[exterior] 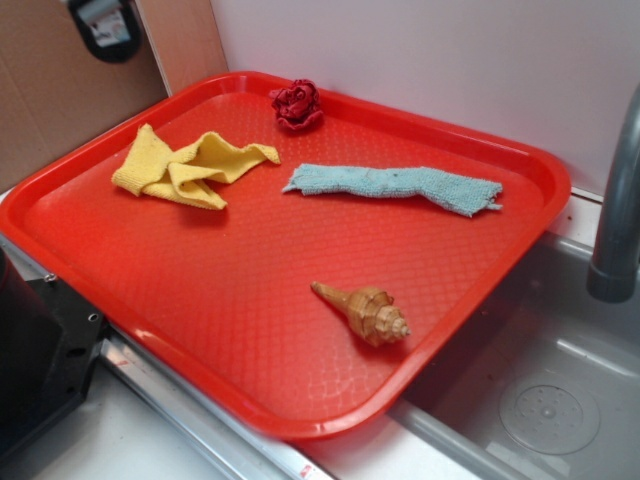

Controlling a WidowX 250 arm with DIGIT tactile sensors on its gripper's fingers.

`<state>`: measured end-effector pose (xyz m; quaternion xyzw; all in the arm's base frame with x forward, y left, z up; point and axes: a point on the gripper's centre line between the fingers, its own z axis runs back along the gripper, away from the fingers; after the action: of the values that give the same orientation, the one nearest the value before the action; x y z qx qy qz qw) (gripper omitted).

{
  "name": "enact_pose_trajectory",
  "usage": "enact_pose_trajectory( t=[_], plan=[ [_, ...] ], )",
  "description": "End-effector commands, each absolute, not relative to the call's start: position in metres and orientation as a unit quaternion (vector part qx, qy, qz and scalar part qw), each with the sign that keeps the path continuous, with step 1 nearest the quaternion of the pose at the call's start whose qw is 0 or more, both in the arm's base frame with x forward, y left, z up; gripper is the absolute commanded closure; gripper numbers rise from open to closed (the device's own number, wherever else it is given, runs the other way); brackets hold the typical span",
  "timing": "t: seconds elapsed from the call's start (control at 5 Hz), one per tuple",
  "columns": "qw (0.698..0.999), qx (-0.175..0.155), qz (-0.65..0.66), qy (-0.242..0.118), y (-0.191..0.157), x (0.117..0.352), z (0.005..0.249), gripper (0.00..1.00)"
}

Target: Grab the shell.

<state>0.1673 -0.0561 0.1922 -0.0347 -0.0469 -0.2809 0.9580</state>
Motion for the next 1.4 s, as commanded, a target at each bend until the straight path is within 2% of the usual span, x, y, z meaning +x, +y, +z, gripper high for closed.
enact_pose_trajectory(
  t=[0.0,0.2,0.6,0.8,1.2],
  plan=[
    [0.855,-0.066,-0.51,-0.069,-0.103,0.184,0.161,0.0],
    [0.811,-0.059,-0.578,-0.068,-0.117,0.19,0.142,0.0],
    [0.776,-0.019,-0.628,-0.056,-0.145,0.185,0.097,0.0],
    [0.785,-0.021,-0.616,-0.055,-0.155,0.182,0.075,0.0],
    [0.793,0.005,-0.607,-0.04,-0.174,0.173,0.038,0.0]
  ],
)
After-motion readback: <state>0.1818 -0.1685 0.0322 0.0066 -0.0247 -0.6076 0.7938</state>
